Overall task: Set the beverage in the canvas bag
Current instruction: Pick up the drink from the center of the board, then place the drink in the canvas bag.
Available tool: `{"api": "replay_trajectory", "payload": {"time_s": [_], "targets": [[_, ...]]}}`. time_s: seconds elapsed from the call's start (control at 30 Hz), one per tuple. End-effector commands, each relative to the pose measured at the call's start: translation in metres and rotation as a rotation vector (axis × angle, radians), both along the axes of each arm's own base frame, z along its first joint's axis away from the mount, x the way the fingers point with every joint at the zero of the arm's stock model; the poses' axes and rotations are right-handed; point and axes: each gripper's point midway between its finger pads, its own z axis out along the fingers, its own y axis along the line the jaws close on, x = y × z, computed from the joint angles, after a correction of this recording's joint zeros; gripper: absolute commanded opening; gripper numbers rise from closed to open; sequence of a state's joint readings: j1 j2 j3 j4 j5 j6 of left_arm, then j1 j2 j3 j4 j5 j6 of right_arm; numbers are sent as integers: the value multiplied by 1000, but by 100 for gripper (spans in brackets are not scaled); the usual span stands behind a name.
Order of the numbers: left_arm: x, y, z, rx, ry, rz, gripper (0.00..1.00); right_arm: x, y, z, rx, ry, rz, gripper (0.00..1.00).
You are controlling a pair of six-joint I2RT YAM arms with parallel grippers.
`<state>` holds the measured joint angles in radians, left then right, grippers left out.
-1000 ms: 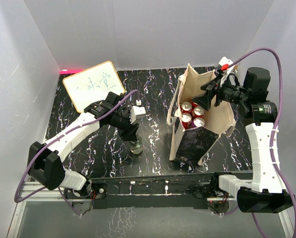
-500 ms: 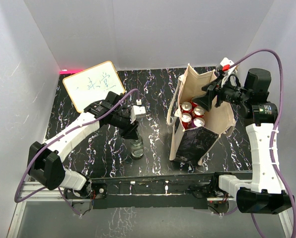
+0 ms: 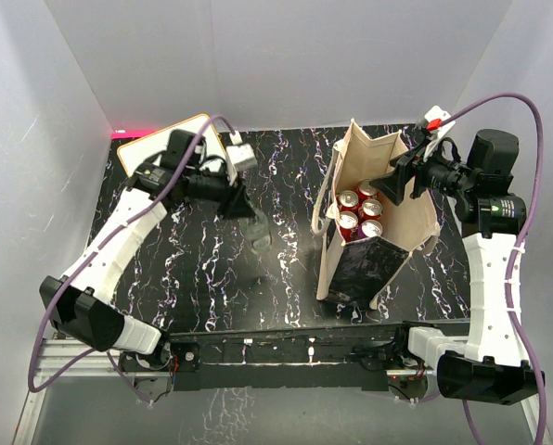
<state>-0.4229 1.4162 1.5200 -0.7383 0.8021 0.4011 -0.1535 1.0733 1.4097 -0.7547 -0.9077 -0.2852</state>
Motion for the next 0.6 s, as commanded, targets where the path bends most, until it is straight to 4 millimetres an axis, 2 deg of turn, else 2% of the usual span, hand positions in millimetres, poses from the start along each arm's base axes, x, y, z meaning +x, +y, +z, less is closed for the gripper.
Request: {"api": "replay_trajectory", "payload": {"time_s": [0.0,0.17,0.3,0.43,0.57], "targets": [[-5,-14,98,-194,-117,-26,0,0,-11,18,-7,-70,-47,74],[16,-27,175,-323,-194,13,0,2,-27,17,-1,-71,-102,74],[27,-34,224,-419,-238,43,0,1,-39,15,2,-70,-148,74],[29,-49,255,-474,-297,34,0,0,-48,9,21,-57,-176,74],[18,-84,269,-493,-361,-2,0,-2,-57,8,41,-54,-205,74]]}}
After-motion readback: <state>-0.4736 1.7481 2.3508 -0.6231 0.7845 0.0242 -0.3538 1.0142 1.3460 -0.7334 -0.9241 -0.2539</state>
